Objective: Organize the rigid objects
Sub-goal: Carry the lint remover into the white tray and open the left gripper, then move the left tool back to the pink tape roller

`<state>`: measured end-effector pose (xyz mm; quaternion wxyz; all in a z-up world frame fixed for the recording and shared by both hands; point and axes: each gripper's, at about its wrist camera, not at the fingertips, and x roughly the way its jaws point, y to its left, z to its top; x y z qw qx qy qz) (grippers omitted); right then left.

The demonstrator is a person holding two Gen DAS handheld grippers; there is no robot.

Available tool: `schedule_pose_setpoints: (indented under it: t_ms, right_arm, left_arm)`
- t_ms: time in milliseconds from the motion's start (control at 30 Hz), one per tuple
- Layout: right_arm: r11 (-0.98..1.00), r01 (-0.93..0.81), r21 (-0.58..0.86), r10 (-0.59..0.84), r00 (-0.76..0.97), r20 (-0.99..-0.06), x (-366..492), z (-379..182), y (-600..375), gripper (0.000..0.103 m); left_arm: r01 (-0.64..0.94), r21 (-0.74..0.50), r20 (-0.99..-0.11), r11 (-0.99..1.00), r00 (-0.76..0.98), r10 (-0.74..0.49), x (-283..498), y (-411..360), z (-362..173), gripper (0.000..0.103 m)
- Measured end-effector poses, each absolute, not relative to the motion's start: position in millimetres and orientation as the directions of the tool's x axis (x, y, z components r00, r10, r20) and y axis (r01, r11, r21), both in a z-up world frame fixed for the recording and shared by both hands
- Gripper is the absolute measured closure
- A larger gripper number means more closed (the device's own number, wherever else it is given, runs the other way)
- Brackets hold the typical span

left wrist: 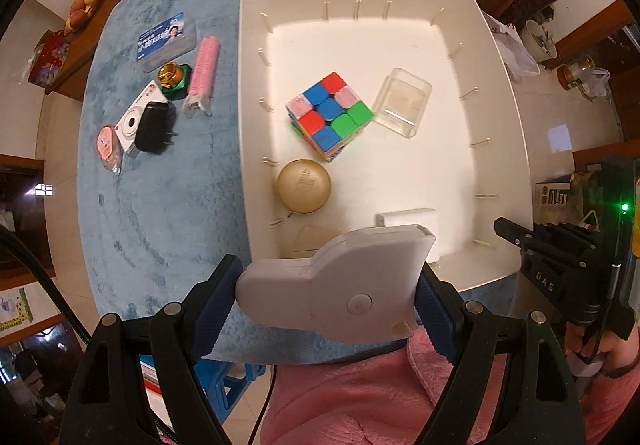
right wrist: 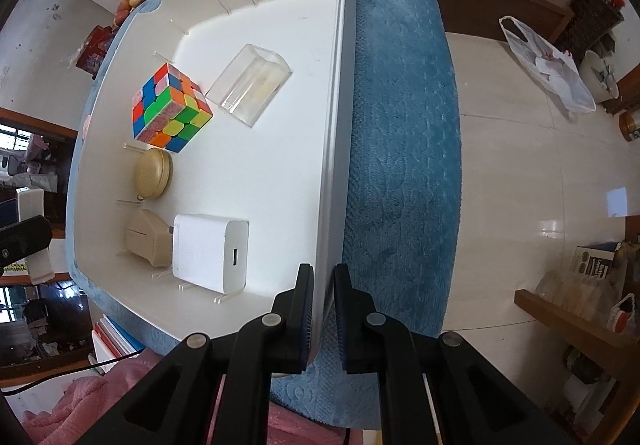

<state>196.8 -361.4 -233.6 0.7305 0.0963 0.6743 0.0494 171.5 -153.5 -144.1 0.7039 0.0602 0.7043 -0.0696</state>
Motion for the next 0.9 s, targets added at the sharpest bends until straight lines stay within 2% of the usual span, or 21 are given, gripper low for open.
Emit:
schedule_pose_setpoints:
  t_ms: [267,500,900]
  right_arm:
    - [0.974,0.067,0.217,0.211,0.078,-0.974,199,-235,-364,0.093]
    - [0.954,0.131,0.271,0.265,0.064,-0.962,199,-240,-374,0.092]
    - [0.964,0.176,0.2,0.2,0.017,-0.98,206,-239,-366,0.095]
  left_arm:
    - [0.186,-0.024,-1.0,0.982,-0.022,-0.021,177,-158,-146,0.016]
    - [0.207,-0.033,-0.999,0.978,0.03,-0.04,183,-157,-135,0.016]
    - [0.193,-0.032,-0.995,0.981,0.083,-0.049,196,-121,-134,0.016]
